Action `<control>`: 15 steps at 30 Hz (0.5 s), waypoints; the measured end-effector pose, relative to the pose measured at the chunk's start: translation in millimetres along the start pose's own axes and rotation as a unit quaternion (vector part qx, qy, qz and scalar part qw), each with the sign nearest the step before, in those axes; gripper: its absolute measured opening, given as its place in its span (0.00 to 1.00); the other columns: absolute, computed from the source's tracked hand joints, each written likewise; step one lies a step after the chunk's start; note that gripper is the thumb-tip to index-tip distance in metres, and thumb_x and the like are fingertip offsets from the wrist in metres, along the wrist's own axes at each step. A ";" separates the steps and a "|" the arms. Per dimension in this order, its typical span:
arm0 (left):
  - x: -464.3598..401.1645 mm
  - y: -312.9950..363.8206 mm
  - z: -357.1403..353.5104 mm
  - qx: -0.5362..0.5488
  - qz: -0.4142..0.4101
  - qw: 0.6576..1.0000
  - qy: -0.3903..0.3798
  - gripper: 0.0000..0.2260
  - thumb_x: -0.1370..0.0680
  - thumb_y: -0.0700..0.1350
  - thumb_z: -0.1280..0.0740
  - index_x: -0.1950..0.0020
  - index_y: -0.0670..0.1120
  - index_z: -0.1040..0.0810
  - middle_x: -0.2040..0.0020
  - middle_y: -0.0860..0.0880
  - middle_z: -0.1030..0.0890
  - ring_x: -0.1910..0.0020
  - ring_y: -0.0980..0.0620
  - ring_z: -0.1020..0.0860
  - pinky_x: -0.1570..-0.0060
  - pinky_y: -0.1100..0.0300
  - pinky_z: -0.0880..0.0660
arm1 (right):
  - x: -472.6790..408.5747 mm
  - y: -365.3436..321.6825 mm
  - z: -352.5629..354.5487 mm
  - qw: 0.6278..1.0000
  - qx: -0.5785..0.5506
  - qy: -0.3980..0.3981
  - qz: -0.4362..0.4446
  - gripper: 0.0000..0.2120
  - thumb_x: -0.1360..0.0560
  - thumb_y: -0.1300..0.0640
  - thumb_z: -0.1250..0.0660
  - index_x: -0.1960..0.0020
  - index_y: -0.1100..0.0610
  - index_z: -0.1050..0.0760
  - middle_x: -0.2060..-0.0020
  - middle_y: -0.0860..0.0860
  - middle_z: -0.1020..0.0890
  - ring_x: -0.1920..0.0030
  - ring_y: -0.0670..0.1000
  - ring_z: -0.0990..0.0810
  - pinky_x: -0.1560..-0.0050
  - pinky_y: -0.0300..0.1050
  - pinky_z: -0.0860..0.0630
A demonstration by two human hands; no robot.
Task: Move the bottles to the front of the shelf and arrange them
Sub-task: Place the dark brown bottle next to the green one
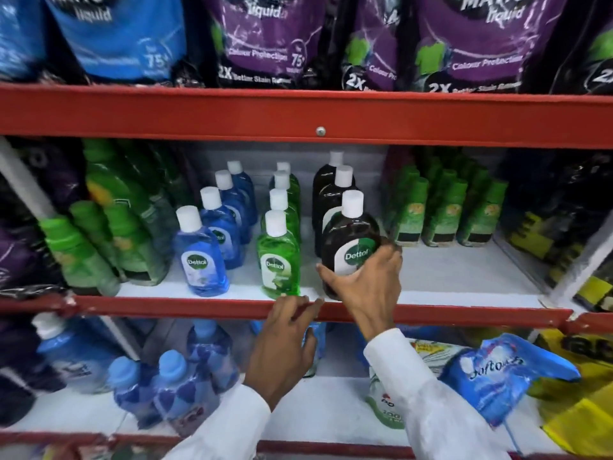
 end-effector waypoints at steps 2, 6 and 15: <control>-0.4 -0.1 -0.7 0.009 -0.001 1.000 0.001 0.23 0.27 0.43 0.33 0.31 0.51 0.27 0.40 0.52 0.29 0.38 0.48 0.26 0.36 0.57 0.31 | 2.0 1.5 -1.7 1.000 -0.006 0.007 -0.014 0.51 0.47 0.30 0.22 0.40 0.65 0.34 0.44 0.61 0.25 0.41 0.63 0.26 0.47 0.57 0.21; -2.7 0.9 -2.5 0.020 0.008 1.000 0.006 0.21 0.26 0.46 0.37 0.32 0.48 0.25 0.42 0.49 0.24 0.40 0.46 0.25 0.36 0.53 0.27 | 2.2 5.2 0.2 1.000 -0.005 -0.001 -0.017 0.51 0.48 0.28 0.23 0.41 0.64 0.34 0.44 0.59 0.26 0.41 0.62 0.26 0.48 0.56 0.22; -36.9 15.1 4.8 0.083 0.073 0.994 0.022 0.24 0.24 0.47 0.33 0.28 0.45 0.29 0.38 0.43 0.18 0.41 0.46 0.19 0.39 0.58 0.27 | -20.9 51.2 19.1 0.966 -0.125 -0.224 0.016 0.33 0.35 0.53 0.19 0.34 0.56 0.28 0.43 0.51 0.18 0.44 0.48 0.21 0.45 0.39 0.27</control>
Point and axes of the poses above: each hand's wrist, its own x-axis away from the middle knuckle, its own z-axis out of the back of the hand, y = z × x, the point moved 2 cm from there along -x, towards the middle knuckle
